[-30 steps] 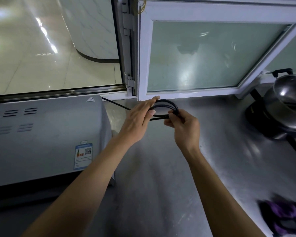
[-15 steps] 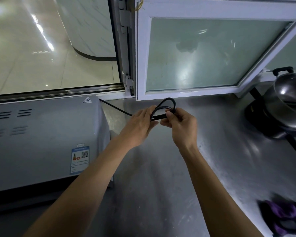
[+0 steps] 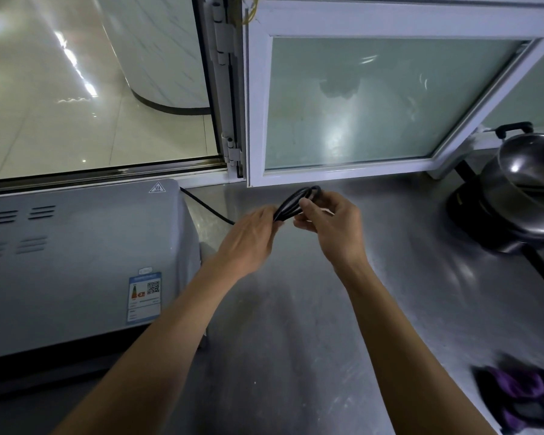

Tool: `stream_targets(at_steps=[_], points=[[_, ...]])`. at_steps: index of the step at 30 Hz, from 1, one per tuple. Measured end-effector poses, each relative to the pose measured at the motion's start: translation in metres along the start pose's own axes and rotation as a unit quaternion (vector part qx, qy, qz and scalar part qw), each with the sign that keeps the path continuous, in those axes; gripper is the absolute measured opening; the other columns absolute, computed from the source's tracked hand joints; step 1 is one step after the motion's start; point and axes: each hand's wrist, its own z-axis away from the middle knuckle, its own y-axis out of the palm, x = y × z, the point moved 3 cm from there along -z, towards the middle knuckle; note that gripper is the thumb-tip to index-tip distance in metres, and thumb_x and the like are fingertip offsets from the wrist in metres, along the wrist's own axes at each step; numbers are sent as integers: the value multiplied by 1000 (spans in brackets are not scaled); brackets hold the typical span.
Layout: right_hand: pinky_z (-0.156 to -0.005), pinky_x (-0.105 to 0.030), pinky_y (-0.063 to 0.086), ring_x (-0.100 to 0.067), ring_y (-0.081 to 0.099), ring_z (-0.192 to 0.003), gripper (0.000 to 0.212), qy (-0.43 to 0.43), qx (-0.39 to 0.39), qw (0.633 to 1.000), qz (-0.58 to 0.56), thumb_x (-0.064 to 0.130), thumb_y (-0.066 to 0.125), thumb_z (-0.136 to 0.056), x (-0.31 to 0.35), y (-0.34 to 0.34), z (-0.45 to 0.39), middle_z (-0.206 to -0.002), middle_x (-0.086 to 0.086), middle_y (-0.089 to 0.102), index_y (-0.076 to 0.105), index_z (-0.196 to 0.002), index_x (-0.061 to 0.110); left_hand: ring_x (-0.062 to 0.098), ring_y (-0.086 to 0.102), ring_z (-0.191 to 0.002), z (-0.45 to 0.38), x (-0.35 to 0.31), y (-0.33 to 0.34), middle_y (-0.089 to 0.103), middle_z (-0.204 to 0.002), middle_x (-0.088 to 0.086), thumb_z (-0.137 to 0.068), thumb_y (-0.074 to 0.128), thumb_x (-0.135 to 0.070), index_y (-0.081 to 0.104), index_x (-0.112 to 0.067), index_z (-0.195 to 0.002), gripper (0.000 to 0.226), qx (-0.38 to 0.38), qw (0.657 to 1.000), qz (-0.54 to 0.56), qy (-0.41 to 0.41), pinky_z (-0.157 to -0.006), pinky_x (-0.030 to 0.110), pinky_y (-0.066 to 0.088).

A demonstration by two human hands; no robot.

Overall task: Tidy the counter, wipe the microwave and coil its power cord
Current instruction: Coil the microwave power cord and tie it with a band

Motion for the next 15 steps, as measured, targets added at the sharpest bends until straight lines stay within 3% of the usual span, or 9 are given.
stream_targets(at_steps=[3,6,9,11,15], points=[[-70,-31,61,-10,72,-72,59,-33,-23,989,142,36,75,-87,5,-2,-5,-114,7,63,45,-135,22,20,54,-73,2,0,-3,56,-90,5,-106,43,-22,54,-5,-115,23,-9,1000,0,-18,-64,29,37],[-73,-16,51,-3,65,-84,53,-105,40,973,202,34,71,-91,9,0,-10,-103,14,60,49,-139,29,19,52,-70,4,3,-5,59,-90,6,-106,44,-22,55,-6,-115,22,-1,1000,16,-15,-63,30,35],[-72,-12,45,-3,57,-87,26,-170,95,953,232,26,69,-93,8,1,-16,-102,4,62,66,-118,21,16,48,-68,7,4,-8,52,-87,-2,-106,44,-21,54,-7,-118,21,11,999,32,-9,-67,29,30],[-68,-11,40,-3,53,-82,13,-186,99,945,249,27,69,-92,5,1,-19,-92,5,59,67,-102,19,15,45,-67,9,4,-8,49,-85,-3,-107,41,-22,53,-9,-114,20,25,999,29,-12,-67,30,28],[-59,-17,35,-5,46,-68,21,-177,63,953,238,32,69,-92,-1,5,-21,-77,6,53,61,-84,13,16,47,-64,10,3,-8,50,-82,-1,-106,43,-26,51,-8,-111,20,38,998,40,2,-62,29,31]])
